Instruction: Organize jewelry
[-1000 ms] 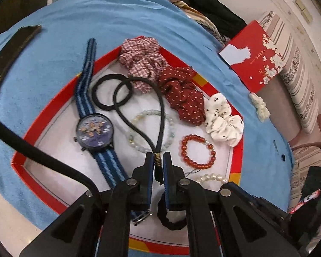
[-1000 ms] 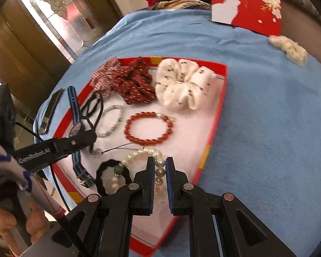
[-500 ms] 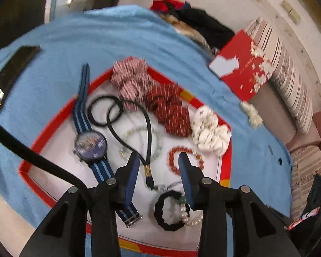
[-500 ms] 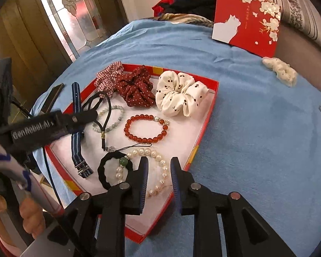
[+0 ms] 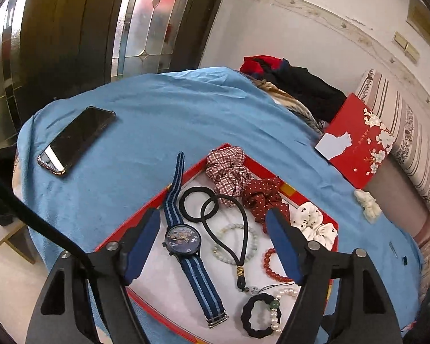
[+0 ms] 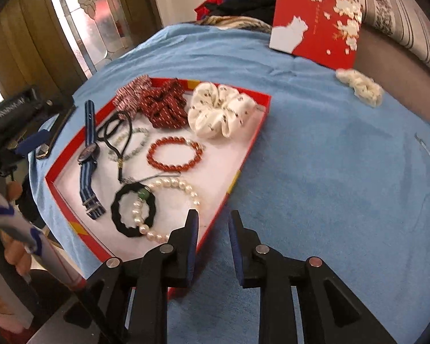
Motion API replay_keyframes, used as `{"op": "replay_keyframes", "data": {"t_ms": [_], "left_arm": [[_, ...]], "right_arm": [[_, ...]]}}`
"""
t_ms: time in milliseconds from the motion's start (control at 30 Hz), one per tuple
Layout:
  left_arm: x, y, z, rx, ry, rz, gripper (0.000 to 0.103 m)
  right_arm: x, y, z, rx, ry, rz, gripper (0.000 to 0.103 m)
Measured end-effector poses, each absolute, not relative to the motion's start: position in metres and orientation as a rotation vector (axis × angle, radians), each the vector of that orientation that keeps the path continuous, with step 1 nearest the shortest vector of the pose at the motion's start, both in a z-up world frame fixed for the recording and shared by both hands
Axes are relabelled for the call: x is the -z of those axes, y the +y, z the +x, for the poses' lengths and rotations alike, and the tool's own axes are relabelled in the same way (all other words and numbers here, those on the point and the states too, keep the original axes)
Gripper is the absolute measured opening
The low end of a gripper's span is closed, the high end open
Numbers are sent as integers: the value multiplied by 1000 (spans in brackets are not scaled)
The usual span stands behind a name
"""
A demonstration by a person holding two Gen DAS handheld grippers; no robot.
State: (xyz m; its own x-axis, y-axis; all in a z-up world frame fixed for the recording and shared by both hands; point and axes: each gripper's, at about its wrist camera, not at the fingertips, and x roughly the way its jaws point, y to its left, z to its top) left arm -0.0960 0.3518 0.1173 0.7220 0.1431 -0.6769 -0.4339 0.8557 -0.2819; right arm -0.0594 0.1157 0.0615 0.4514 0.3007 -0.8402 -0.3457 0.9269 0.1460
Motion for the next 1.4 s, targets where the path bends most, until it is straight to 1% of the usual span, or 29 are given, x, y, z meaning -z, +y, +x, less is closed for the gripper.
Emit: {"op": "replay_keyframes", "data": {"t_ms": [133, 333, 367, 400, 433, 533, 767, 900, 1033, 1133, 1200, 1300, 1367, 1400], "left_arm": [[-116, 346, -94, -337, 705, -424, 76], [-110, 345, -90, -313, 731, -461, 76], [-109, 344, -89, -314, 732, -458, 76], [-109, 344, -89, -313, 734, -457, 76], [-109, 343, -88, -309, 735, -454, 76], [-109, 338, -86, -296, 743, -442, 76], [-109, 326, -80, -262, 751, -405, 76], [-109, 318, -77, -252, 752, -384, 76], [-110, 310, -74, -256, 755, -346, 76], [-111, 302, -73, -273, 754, -303, 79], [-112, 298, -74, -289, 743, -270, 80], [-118, 290, -78, -317, 703, -223, 80], [-122, 285, -83, -332, 669, -212, 84], [-125, 283, -86, -341, 646, -203, 85]], "right_arm": [[-55, 115, -46, -379, 1042, -16, 24], [-41, 120, 2, -287, 1074, -47, 23], [-38, 118, 10, -290, 1092, -22, 20], [-37, 116, 13, -294, 1100, 8, 11], [-38, 114, 15, -286, 1102, 23, 8], [-42, 107, 17, -217, 1068, 23, 5], [-38, 37, 27, -31, 1070, 197, 5], [-39, 9, 15, 45, 1055, 269, 5], [-40, 3, 1, 77, 1041, 273, 5], [-39, 4, -12, 73, 1039, 273, 5], [-37, 1, -8, 60, 1049, 270, 5], [-34, -4, -8, 18, 1062, 279, 5], [-38, -6, -12, -12, 1045, 278, 5], [-42, -8, -16, -22, 1031, 266, 7]]}}
